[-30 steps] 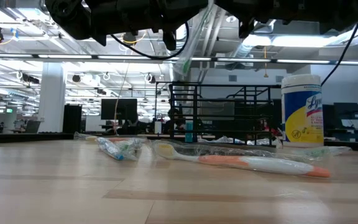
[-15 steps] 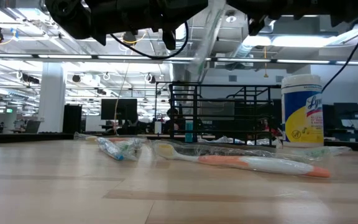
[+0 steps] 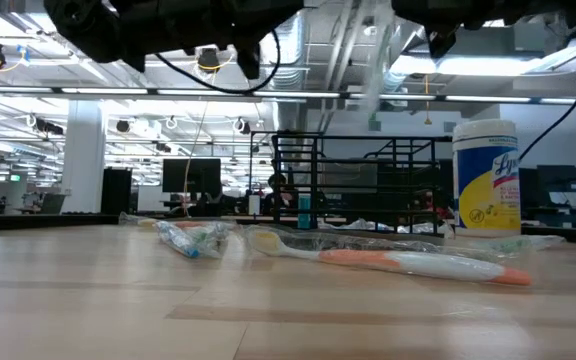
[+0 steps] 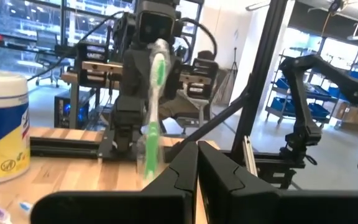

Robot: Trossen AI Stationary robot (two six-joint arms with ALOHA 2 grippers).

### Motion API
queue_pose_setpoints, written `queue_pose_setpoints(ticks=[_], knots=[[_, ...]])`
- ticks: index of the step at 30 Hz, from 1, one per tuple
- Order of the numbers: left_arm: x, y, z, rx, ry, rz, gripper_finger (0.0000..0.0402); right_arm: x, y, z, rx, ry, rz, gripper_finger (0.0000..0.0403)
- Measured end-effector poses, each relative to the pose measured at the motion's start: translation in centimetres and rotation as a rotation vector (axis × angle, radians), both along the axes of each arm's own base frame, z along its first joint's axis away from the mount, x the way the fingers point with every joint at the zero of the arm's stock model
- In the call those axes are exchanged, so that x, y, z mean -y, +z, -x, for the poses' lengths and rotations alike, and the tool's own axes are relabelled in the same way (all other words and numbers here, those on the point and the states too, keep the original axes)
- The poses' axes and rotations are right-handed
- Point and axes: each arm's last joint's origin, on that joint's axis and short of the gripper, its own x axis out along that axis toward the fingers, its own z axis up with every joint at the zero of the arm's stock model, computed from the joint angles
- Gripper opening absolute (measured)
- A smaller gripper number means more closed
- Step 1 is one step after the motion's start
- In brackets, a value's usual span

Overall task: Pick & Place toothbrushing station
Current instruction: Put the green toothbrush into the wire organizer

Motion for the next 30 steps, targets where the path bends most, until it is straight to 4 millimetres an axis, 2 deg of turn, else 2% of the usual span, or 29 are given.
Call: queue_pose_setpoints(ticks=[7,25,30], knots=[[0.5,-0.1,1.2,0.002,-0.017,0.000,0.0003,0.3,0.0,0.9,-0.038,-0.053,-0.022,0.0002],[0.5,-0.2,1.2,-0.003,-0.017,0.000,0.0003,-0.3,-1.1,1.2,-0.143,-0.095,-0.002,0.0000],[0.5,-0.2,1.2,-0.004,-0.017,0.000,0.0003,-0.5,-2.1,1.2,-0.166,-0.107,0.012,0.0000]])
